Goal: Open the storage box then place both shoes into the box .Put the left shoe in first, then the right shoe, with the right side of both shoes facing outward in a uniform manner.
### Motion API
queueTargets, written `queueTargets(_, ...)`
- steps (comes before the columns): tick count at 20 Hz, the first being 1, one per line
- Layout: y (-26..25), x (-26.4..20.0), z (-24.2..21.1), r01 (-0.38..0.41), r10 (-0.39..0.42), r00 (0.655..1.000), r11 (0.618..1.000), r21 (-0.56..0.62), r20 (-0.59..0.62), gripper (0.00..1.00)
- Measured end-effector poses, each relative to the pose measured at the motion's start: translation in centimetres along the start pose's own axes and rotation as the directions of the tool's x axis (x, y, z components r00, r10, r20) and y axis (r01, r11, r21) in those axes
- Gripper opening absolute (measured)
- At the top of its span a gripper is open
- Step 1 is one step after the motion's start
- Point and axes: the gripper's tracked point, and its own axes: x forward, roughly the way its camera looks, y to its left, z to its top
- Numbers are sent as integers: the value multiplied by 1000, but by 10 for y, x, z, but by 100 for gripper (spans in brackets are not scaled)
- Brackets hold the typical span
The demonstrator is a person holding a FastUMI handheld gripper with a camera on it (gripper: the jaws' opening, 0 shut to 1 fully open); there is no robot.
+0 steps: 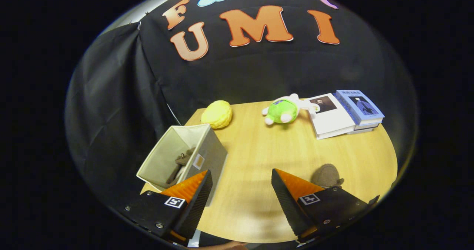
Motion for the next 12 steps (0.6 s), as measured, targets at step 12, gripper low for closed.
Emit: queueTargets(12, -148, -8, -93, 173, -167, 981, 983, 61, -96, 95)
